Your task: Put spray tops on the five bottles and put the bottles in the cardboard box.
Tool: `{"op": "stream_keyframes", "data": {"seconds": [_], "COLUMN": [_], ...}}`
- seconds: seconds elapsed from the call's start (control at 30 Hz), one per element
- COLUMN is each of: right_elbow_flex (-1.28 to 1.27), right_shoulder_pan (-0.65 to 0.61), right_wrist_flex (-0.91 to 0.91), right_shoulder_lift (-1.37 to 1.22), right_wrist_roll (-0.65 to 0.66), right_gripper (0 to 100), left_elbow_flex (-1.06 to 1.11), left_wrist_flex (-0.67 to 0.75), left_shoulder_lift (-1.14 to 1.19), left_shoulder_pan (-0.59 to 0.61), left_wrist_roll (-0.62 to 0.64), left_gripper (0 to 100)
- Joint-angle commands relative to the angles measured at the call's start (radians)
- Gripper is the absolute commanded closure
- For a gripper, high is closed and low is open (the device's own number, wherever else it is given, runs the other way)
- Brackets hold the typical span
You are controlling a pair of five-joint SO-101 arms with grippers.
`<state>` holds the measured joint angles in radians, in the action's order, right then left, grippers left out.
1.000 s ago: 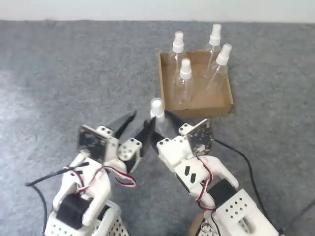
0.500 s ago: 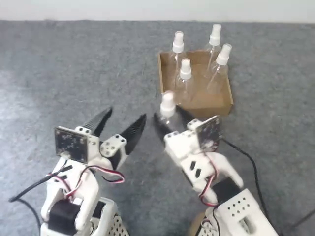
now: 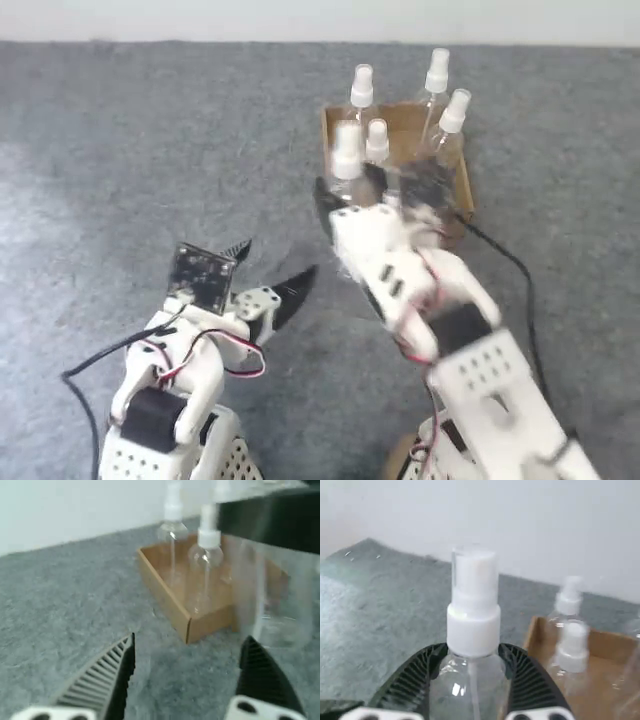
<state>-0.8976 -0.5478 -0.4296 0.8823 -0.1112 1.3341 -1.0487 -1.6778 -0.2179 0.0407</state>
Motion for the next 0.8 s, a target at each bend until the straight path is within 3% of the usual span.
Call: {"op": "stream_keyframes", "data": {"seconds": [0.0, 0.2, 0.43, 0.77], "right_elbow_flex": [0.215, 0.336, 0.384, 0.354], "right_shoulder_pan": [-0.088, -0.177, -0.205, -0.203], "right_wrist_flex": [-0.007, -0.166, -0.397, -0.429], "right_shoulder_lift": [-0.206, -0.289, -0.124, -0.082], "right_wrist_roll": [-0.003, -0.009, -0.003, 0.029], "right_gripper": [99.3, 99.3, 99.3, 99.3], "left_elbow_flex": [-0.004, 0.024, 0.102, 0.108], "left_wrist_flex": [0.003, 0.032, 0.166, 0.161], "left_shoulder_lift": [-0.017, -0.017, -0.017, -0.017], "left_shoulder_pan": [-0.029, -0.025, 0.08, 0.078], "left_wrist_roll": [-0.008, -0.009, -0.014, -0.014], "left_gripper": [65, 65, 65, 65]}}
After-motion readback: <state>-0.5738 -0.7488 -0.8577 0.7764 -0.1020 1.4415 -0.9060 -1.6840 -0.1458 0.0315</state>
